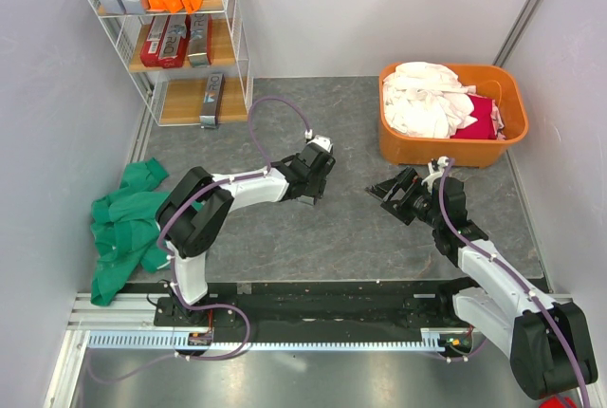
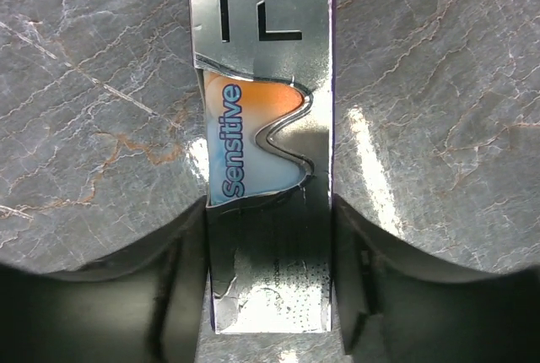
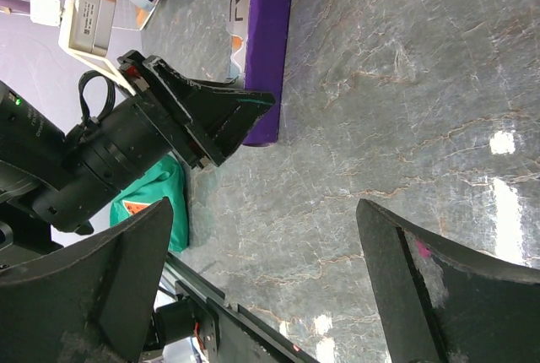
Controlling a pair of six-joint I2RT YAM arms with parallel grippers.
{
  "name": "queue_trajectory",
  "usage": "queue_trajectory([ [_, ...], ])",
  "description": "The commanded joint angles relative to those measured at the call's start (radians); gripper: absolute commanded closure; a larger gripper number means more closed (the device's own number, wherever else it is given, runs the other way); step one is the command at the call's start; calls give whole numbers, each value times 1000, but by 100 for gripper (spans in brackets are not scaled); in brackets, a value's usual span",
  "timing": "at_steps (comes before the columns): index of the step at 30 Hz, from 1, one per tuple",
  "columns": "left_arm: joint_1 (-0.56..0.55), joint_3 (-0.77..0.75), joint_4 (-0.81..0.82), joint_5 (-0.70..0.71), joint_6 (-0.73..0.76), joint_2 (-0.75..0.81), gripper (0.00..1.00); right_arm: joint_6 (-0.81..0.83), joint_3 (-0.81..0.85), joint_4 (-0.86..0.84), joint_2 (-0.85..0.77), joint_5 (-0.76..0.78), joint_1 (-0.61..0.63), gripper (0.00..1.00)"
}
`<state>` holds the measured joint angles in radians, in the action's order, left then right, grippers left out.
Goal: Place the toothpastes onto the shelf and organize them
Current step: Pick up the toothpaste from the center of the board.
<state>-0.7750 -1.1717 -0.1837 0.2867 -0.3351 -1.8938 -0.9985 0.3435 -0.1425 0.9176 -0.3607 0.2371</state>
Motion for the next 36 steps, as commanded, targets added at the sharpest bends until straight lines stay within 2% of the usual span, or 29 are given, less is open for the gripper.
queue_trajectory([
  [1, -4, 15, 24, 6, 1, 1, 49, 6, 17, -35, 4, -6, -4, 2],
  [2, -4, 18, 24, 5, -1, 4, 56, 6, 17, -35, 3, -7, -4, 2],
  [5, -7, 35, 33, 5, -10, 19, 62, 3, 18, -35, 1, -9, -4, 2],
  [12, -44, 76, 53, 3, -13, 117, 63, -3, 19, -35, 1, -9, -4, 2],
  [27, -267, 113, 39, 31, -39, 315, 63, -18, 6, -58, -17, -23, -4, 2],
  [36, -368, 116, 36, -6, -24, 403, 62, -65, -43, -163, -37, -38, -4, 2],
])
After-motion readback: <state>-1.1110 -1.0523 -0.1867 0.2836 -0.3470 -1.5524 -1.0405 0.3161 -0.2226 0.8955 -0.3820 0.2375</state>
